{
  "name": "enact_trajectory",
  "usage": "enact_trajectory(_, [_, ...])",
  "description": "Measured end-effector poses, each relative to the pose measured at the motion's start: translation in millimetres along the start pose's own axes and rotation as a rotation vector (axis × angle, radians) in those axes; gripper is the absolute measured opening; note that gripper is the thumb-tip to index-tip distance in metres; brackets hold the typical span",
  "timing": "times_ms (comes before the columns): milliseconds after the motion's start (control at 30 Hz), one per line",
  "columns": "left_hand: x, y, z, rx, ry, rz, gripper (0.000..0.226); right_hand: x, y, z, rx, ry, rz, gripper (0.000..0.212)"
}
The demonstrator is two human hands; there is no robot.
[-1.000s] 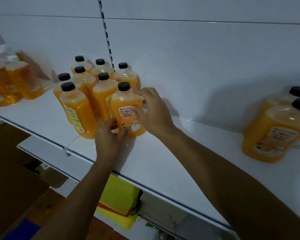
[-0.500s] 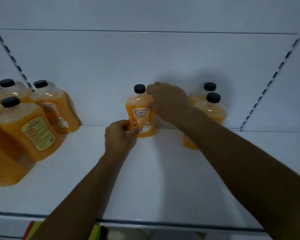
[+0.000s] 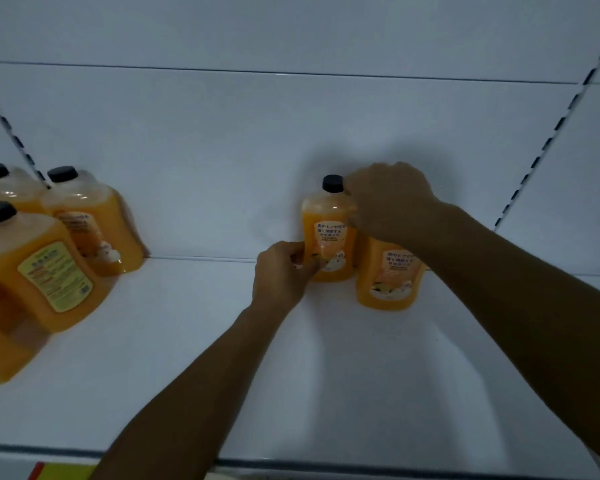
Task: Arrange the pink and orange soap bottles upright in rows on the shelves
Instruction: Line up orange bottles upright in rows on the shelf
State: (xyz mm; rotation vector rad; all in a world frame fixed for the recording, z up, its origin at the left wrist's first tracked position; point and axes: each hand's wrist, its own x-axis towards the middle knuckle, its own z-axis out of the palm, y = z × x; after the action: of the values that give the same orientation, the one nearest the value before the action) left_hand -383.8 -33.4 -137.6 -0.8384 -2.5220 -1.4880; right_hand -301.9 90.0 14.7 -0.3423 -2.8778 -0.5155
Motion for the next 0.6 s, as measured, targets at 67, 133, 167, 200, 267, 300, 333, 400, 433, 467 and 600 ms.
enact_trajectory(67, [-0.1,0.4,0.9,0.01,-0.011,0.001,0.033,-1.5,-0.2,3.1,0.0,0.004,0.013,0.045])
enact_trajectory(133, [-2.0,-2.7,-2.6,0.039,-0.01,-0.01,0.041,-2.0,-3.5,6.2,-0.006,0.078,0.043,0.057])
enact_trajectory(167, [-4.0,-5.8,-7.3,0.057,0.006,-0.025,0.045,-1.8,-6.4,6.9,0.006,0.148,0.056,0.061])
enact_trajectory(200, [-6.5,-9.6,-13.7,0.072,0.032,-0.038,0.049,-0.7,-10.2,7.1,0.022,0.228,0.057,0.063])
enact_trajectory(267, [-13.7,-18.6,-31.5,0.11,0.087,-0.051,0.048,3.1,-23.0,6.6,0.042,0.358,0.031,0.065])
enact_trajectory(300, [-18.6,-23.6,-42.7,0.133,0.112,-0.064,0.046,5.8,-33.1,7.2,0.06,0.404,-0.003,0.063])
enact_trajectory(333, [-24.0,-28.7,-54.5,0.155,0.138,-0.084,0.044,9.3,-45.0,8.8,0.095,0.44,-0.046,0.06])
enact_trajectory(400, [-36.5,-40.0,-80.9,0.197,0.186,-0.16,0.046,15.8,-74.9,10.4,0.226,0.48,-0.144,0.052])
enact_trajectory(433, [-43.4,-46.1,-95.2,0.216,0.214,-0.201,0.046,18.8,-92.8,9.8,0.317,0.461,-0.193,0.05])
enact_trajectory(467, [-51.4,-52.7,-109.5,0.229,0.251,-0.227,0.045,21.6,-111.0,8.4,0.416,0.406,-0.233,0.049])
enact_trajectory(600, [-88.9,-74.9,-166.2,0.248,0.457,-0.255,0.039,33.8,-182.0,3.0,0.857,0.099,-0.334,0.054])
